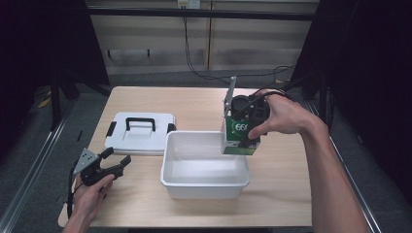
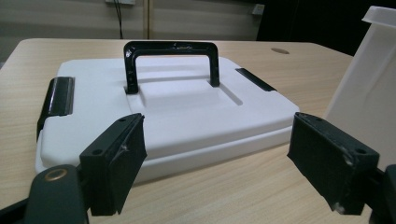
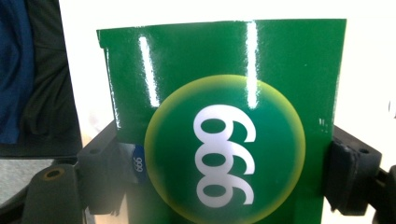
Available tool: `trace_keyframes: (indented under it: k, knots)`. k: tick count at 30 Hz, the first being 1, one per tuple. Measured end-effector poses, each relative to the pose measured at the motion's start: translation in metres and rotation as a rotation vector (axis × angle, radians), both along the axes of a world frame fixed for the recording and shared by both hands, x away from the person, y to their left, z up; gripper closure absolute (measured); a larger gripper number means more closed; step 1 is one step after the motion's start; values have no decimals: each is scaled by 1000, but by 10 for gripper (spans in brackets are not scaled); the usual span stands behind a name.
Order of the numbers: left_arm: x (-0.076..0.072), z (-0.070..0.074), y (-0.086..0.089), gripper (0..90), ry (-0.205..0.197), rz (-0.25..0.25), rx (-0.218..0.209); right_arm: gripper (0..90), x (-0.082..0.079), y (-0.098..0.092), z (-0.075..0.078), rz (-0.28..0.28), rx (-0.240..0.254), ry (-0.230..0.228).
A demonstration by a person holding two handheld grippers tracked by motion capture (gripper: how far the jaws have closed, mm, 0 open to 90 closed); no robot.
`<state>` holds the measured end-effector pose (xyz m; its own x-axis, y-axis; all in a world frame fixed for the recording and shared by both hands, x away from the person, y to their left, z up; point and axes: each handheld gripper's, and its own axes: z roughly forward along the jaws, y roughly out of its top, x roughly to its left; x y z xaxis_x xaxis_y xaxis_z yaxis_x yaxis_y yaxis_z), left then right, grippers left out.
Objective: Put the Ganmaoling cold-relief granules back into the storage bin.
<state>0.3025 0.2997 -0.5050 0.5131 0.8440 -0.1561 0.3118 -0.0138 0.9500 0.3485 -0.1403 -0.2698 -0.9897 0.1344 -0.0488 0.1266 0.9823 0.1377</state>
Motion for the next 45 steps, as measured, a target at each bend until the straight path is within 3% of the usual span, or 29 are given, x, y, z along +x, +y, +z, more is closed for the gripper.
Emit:
trace_keyframes:
  k: [20, 31, 36, 45]
  knots:
    - [0, 0, 0, 187, 3, -5, 2, 165, 2, 27, -27, 44, -28, 50]
    - [0, 0, 0, 187, 4, -5, 3, 164, 3, 28, -51, 46, -46, 79]
    - [0, 0, 0, 187, 5, -3, 3, 164, 2, 31, -60, 38, -79, 91]
    - [0, 0, 0, 187, 5, -6, 1, 163, 4, 32, -78, 49, -82, 103]
